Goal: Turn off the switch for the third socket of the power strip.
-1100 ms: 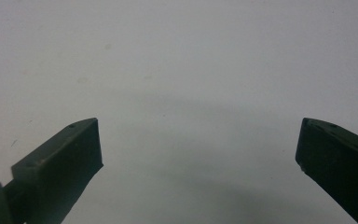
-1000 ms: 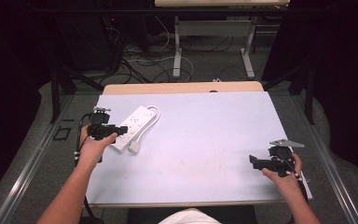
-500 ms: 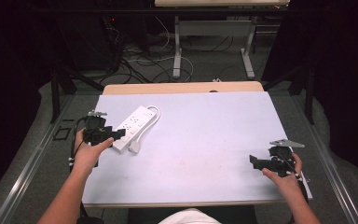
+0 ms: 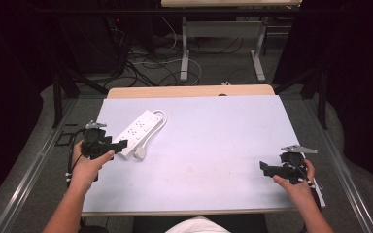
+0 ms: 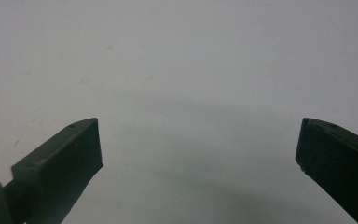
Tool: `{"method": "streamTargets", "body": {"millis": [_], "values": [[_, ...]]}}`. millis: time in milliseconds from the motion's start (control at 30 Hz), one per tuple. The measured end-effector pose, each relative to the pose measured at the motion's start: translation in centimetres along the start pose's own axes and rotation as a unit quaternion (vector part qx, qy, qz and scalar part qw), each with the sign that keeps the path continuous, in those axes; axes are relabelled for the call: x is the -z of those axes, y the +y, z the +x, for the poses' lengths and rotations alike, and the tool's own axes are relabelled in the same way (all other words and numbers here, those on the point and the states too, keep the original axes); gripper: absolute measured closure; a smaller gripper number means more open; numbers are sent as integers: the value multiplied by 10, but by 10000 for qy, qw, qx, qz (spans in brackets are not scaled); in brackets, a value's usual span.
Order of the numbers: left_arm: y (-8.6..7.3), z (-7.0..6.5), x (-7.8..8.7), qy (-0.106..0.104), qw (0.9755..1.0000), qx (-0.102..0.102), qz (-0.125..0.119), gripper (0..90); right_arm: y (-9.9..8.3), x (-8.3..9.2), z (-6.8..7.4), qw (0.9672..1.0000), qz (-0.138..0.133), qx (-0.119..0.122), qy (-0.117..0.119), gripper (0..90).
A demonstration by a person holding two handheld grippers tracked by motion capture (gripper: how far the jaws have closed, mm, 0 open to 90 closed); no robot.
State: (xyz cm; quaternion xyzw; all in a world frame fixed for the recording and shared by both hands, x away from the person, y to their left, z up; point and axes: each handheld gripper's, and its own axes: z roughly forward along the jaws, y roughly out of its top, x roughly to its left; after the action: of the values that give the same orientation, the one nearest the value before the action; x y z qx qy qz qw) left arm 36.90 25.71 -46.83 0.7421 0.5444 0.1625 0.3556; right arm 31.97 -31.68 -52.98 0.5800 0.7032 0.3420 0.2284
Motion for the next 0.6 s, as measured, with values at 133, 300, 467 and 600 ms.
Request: {"method": "streamTargets", "body": {"millis": [133, 300, 467, 600], "values": [[-8, 2, 2, 37, 9999, 67, -76, 281, 0, -1, 1, 10000, -45, -3, -19, 0], [-16, 5, 3, 57, 9998, 181, -118, 233, 0, 0, 1, 10000, 1, 6, 28, 0], [-22, 6, 5, 7, 9997, 239, -111, 166, 0, 0, 0, 10000, 0, 2, 31, 0], [-27, 6, 4, -21, 9996, 251, -150, 157, 1, 0, 0, 10000, -17, 26, 32, 0]]}}
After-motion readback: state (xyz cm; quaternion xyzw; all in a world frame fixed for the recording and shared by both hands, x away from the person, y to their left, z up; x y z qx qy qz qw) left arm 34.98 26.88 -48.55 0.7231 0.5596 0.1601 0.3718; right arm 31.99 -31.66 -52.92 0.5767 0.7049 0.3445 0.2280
